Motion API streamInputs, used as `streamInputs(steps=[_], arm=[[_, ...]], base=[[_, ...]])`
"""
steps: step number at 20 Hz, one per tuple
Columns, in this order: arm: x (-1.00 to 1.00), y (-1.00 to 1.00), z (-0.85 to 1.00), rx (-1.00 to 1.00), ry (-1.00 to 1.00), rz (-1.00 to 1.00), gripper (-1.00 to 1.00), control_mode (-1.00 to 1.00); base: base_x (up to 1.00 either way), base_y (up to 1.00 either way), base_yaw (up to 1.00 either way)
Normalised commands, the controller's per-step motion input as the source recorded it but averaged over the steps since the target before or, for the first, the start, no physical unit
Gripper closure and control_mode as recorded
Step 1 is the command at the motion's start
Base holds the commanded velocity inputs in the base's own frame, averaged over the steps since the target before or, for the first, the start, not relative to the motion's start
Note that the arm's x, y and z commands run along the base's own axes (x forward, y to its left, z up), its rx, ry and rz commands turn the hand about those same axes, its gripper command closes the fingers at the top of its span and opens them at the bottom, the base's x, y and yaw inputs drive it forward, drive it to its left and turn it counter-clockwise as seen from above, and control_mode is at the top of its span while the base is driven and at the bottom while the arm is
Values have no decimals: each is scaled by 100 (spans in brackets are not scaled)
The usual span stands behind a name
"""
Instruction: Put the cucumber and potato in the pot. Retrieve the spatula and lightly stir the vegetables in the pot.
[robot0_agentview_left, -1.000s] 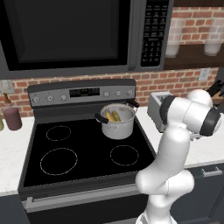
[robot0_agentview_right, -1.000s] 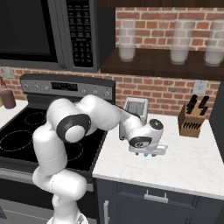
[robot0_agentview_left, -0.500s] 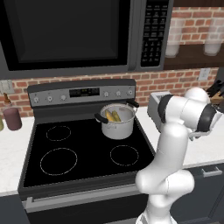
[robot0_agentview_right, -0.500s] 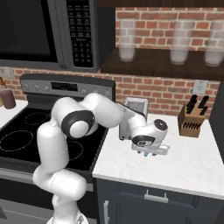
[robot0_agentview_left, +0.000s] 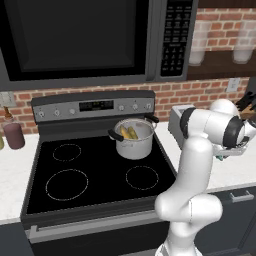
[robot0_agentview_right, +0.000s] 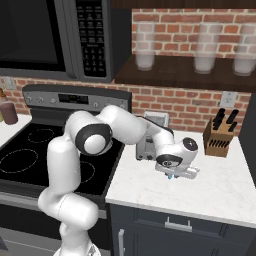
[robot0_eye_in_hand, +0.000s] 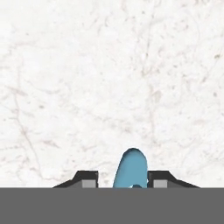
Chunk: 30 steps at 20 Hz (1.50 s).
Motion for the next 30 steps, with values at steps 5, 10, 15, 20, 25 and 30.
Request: streamInputs(steps=[5,10,15,20,25,30], arm=[[0,48,-66,0,0,-10,100,-100],[0,69,-89,-9,0,-6,100,-100],[0,70,-92,-21,0,-3,100,-100],[4,59,-94,-19,4,-1,100,-100],[8,-1,-80,-1,17,0,100,-100],[-10,-14,-21,13,6,0,100,-100]], base=[[0,0,0],[0,0,0],[0,0,0],[0,0,0],[0,0,0],[0,0,0]])
